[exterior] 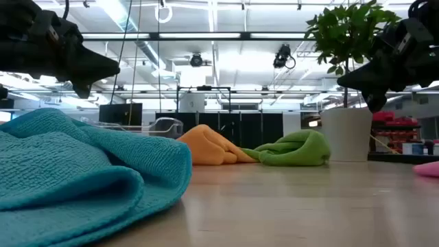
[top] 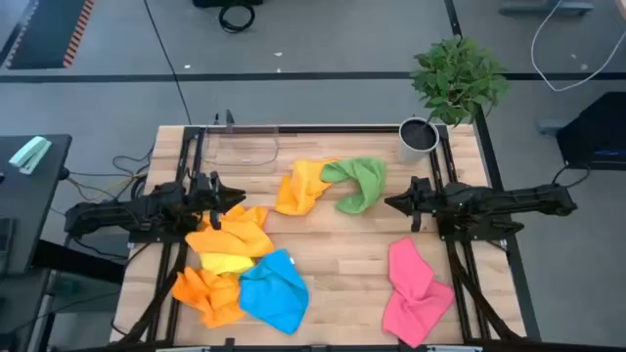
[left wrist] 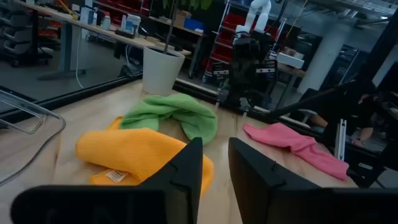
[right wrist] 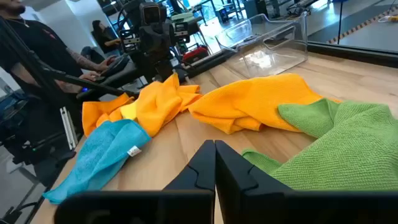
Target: Fold microfiber towels
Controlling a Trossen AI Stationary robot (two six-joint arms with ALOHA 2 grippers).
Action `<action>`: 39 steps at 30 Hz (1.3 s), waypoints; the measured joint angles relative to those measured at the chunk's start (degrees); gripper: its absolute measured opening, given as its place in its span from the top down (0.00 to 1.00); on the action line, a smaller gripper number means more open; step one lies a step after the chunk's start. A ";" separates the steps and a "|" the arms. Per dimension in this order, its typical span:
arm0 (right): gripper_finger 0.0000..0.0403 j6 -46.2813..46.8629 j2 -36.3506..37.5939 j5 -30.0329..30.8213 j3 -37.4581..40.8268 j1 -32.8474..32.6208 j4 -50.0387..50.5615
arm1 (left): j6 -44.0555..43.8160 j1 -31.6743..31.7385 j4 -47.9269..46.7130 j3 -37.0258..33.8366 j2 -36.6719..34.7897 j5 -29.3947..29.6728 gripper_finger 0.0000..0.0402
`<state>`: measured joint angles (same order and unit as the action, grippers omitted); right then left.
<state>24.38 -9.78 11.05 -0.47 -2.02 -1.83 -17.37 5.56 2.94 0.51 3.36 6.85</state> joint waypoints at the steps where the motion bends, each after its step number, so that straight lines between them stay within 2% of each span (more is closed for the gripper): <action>1: 0.98 0.00 0.00 0.00 0.00 0.01 0.00 | 0.02 -0.02 -0.01 0.01 0.01 -0.01 0.78; 39: 0.98 0.00 0.01 0.00 -0.01 0.01 0.00 | 0.01 0.00 0.00 0.01 0.00 -0.01 0.78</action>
<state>24.38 -9.76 11.05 -0.48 -2.01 -1.83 -17.35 5.56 2.94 0.53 3.36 6.84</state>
